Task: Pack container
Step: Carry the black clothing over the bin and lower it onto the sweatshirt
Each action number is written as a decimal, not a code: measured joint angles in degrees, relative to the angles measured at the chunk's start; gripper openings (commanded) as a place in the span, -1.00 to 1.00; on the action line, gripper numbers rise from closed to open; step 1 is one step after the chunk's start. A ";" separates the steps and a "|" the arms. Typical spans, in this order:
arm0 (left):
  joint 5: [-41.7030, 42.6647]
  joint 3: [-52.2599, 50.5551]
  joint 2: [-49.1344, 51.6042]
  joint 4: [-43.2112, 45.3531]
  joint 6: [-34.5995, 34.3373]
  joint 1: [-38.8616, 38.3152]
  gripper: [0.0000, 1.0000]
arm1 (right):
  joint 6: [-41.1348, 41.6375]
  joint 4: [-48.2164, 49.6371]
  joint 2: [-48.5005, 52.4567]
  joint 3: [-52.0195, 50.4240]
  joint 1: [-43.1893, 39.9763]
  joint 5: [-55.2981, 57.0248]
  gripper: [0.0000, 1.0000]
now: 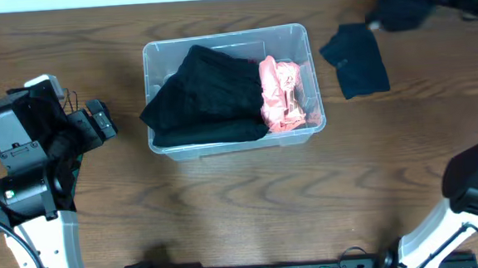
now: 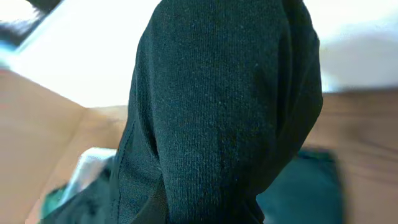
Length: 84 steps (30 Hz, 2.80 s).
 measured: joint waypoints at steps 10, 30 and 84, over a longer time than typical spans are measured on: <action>0.00 0.00 0.00 0.00 0.00 0.00 0.96 | 3.82 1.51 -0.94 0.00 18.95 -2.01 -0.98; 0.00 0.00 0.00 0.00 0.00 0.00 0.96 | 14.86 -11.41 -1.03 -5.01 37.05 16.26 -0.98; 0.00 0.00 0.00 0.00 0.00 0.00 0.96 | 9.62 -27.67 -10.08 5.38 37.97 50.27 -0.97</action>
